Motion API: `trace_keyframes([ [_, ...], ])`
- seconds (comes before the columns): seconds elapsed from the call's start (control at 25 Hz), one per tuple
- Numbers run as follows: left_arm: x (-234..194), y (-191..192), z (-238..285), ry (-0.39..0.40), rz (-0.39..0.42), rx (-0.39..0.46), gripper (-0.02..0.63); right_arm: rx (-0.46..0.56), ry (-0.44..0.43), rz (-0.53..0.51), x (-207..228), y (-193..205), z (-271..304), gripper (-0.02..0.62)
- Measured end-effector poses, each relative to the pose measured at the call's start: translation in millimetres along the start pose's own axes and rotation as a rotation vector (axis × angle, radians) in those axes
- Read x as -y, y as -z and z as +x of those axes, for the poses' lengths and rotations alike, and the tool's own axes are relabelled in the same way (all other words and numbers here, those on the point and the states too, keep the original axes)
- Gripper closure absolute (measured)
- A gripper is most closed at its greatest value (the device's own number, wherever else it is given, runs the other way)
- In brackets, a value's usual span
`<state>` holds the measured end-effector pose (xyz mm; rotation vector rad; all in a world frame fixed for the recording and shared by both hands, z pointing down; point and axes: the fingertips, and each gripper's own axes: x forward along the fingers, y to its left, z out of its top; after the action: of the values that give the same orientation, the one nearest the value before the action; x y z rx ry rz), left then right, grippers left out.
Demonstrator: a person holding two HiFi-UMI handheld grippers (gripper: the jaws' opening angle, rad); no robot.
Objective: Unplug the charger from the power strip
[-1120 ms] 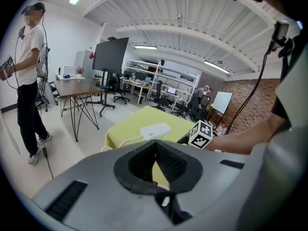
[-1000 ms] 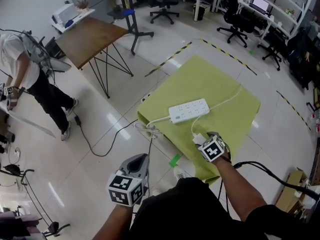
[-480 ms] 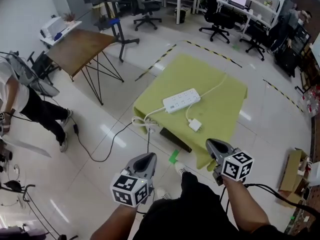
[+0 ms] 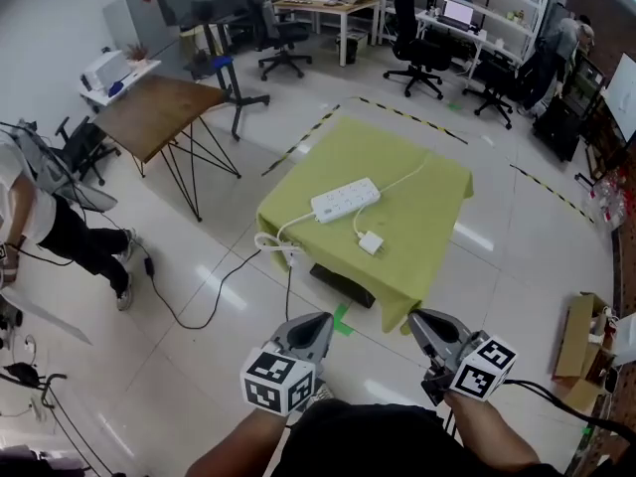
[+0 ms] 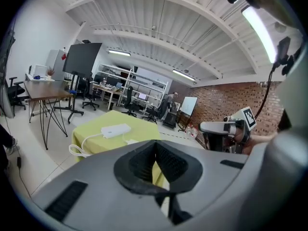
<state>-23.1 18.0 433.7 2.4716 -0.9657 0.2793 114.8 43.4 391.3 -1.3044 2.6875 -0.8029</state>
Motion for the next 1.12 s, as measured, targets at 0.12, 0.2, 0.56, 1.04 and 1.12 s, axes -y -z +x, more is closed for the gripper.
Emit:
trace_keyframes([
  [0.12,28,12,-3,-0.027,-0.007,0.019,0.6,-0.039,0.022,-0.04,-1,7,-36,0.595],
  [0.2,46,19,-5,-0.053,-0.03,0.04,0.6,-0.062,0.028,-0.058,-3,12,-64,0.595],
  [0.56,136,63,-19,-0.1,-0.036,0.032,0.6,-0.112,0.004,-0.139,-13,45,-158,0.595],
  [1.04,157,82,-36,-0.163,-0.025,-0.016,0.6,-0.108,-0.016,-0.151,-10,55,-189,0.595],
  [1.12,156,78,-36,-0.166,-0.018,-0.016,0.6,-0.103,-0.015,-0.146,-9,54,-188,0.595],
])
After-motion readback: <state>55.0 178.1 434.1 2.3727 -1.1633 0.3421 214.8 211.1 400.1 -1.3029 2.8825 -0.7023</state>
